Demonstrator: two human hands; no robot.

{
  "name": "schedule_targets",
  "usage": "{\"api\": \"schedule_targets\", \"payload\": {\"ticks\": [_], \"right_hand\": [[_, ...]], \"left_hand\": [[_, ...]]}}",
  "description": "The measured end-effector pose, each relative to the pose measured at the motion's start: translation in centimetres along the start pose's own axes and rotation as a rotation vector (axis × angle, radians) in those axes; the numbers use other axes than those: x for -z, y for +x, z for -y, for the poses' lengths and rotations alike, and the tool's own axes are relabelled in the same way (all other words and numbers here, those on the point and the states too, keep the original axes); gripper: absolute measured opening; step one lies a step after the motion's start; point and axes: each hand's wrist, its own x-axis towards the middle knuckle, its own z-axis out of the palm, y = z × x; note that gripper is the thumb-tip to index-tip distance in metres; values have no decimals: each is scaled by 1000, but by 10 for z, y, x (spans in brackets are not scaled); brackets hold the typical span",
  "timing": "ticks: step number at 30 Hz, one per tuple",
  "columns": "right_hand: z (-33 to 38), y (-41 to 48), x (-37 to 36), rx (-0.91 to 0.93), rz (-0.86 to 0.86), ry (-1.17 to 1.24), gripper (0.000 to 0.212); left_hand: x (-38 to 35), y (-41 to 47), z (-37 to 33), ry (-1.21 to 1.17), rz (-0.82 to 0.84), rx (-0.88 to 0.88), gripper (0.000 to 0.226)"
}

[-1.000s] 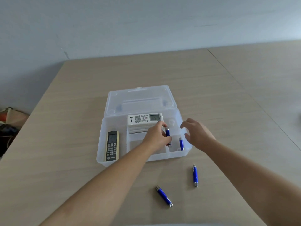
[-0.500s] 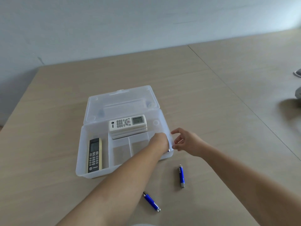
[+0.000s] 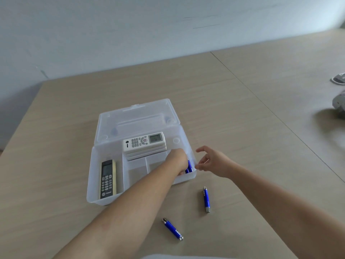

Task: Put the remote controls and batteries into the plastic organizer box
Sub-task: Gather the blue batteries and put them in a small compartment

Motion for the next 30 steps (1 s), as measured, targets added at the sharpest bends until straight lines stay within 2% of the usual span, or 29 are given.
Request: {"api": "schedule_targets", "payload": {"ticks": [2, 4, 7, 9, 11, 13, 15, 20, 25, 30], "right_hand": [[-2, -6, 1, -27, -51, 19, 39], [-8, -12, 4, -74, -116, 54, 33], [-17, -25, 4, -131, -121, -84, 28], [-20, -33, -2, -162, -74, -192, 26], [-22, -40, -12, -182, -31, -273, 24], [-23, -47, -23, -173, -13, -354, 27], [-23, -53, -36, -146, -22, -437, 34], [-26, -62, -63, -146, -104, -508, 33], [-32, -68, -76, -175, -121, -512, 23], [-21, -72, -70, -150, -94, -245, 18]], "left_hand": [[5, -8, 4, 65, -105, -63, 17], [12, -23, 11, 91, -305, -152, 22], [15, -43, 32, 183, -529, -312, 22], [10, -53, 53, 299, -625, -525, 23], [3, -65, 75, 501, -654, -756, 20], [-9, -73, 96, 578, -635, -843, 18], [-24, -79, 110, 578, -501, -850, 18], [-56, -90, 126, 540, -165, -638, 49], [-72, -90, 133, 418, -75, -578, 27], [-67, -90, 133, 239, 19, -473, 23]]}}
